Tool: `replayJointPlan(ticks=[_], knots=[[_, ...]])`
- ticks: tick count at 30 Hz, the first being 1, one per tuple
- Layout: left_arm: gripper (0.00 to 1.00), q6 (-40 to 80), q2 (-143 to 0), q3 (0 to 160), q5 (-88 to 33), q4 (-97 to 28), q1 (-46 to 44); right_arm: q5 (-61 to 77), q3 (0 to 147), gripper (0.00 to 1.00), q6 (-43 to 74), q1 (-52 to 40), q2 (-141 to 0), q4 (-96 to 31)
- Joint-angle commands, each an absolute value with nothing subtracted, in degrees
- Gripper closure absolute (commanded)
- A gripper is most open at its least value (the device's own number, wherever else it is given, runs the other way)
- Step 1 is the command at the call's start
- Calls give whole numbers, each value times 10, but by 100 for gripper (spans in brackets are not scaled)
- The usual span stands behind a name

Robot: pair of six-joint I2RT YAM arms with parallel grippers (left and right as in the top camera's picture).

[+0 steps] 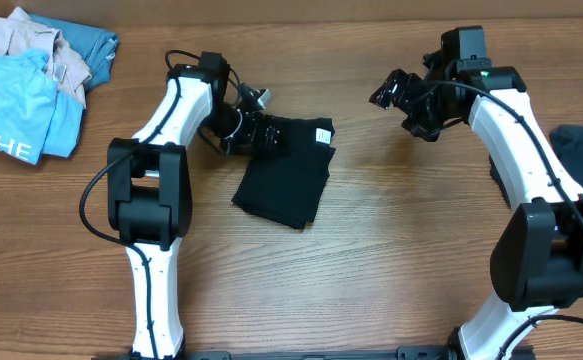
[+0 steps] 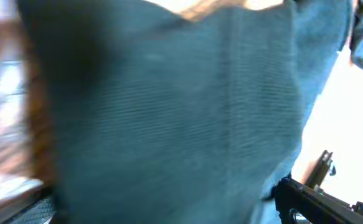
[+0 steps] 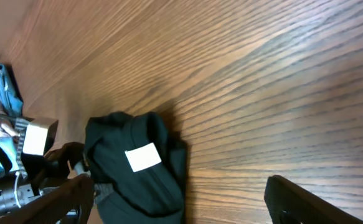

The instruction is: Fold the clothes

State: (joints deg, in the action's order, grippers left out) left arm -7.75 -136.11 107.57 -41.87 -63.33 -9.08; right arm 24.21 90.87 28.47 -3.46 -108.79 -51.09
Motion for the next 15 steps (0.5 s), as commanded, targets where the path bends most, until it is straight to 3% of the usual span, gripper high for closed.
replayJointPlan(ticks=[1, 7, 9, 11, 12, 15], knots=[[0, -93, -1385, 1061, -433, -636, -118, 252, 922, 6, 276, -35, -1068, -517], [0, -92, -1385, 1047, -431, -644, -140, 251, 888, 0, 276, -48, -1069, -535], [9, -80, -1385, 1029, -431, -626, -145, 252, 853, 0, 288, -56, -1069, -529], [12, -65, -1385, 1013, -431, -609, -148, 235, 804, 2, 333, -66, -1069, -529], [10, -62, -1385, 1009, -431, -605, -149, 226, 787, 6, 352, -68, -1069, -531], [9, -60, -1385, 1006, -431, -601, -150, 229, 752, 58, 373, -70, -1069, -548]])
